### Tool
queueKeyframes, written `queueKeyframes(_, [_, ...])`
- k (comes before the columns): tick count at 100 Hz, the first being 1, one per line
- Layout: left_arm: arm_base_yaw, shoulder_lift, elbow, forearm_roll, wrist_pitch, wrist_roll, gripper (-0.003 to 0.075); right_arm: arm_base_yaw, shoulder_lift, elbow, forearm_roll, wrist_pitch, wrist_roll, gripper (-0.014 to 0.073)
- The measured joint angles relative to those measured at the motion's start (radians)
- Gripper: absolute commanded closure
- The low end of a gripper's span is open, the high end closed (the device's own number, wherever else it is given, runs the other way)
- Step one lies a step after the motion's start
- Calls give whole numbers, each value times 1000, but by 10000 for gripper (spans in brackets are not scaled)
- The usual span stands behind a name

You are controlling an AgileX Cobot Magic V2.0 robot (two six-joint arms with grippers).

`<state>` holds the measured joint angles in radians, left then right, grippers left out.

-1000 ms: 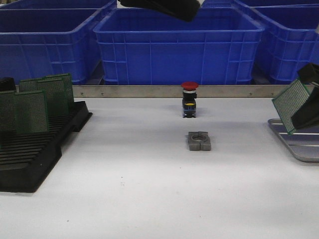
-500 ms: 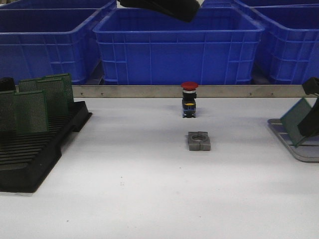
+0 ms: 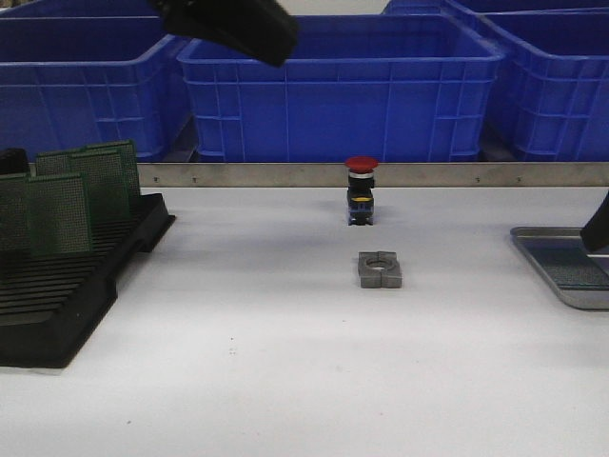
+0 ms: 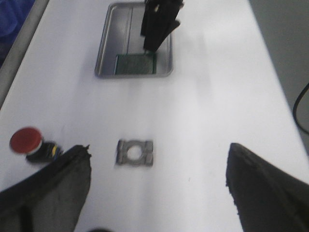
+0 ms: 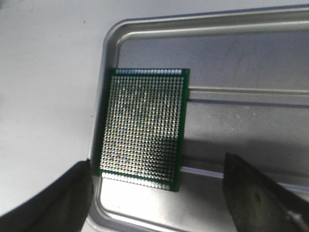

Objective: Place circuit board on tray
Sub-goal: 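Lower the board into the silver tray and open the right gripper, then grasp a second green board from the rack with the left gripper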

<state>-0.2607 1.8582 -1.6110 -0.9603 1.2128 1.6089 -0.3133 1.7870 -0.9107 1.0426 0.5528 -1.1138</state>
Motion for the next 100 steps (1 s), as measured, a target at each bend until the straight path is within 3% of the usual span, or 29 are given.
queueKeyframes(41, [152,0,0,458,4,0,174,-3,0,0,0,16,1,22])
queueKeyframes(100, [236,139,-1,492,4,0,174,-3,0,0,-2,43,3,31])
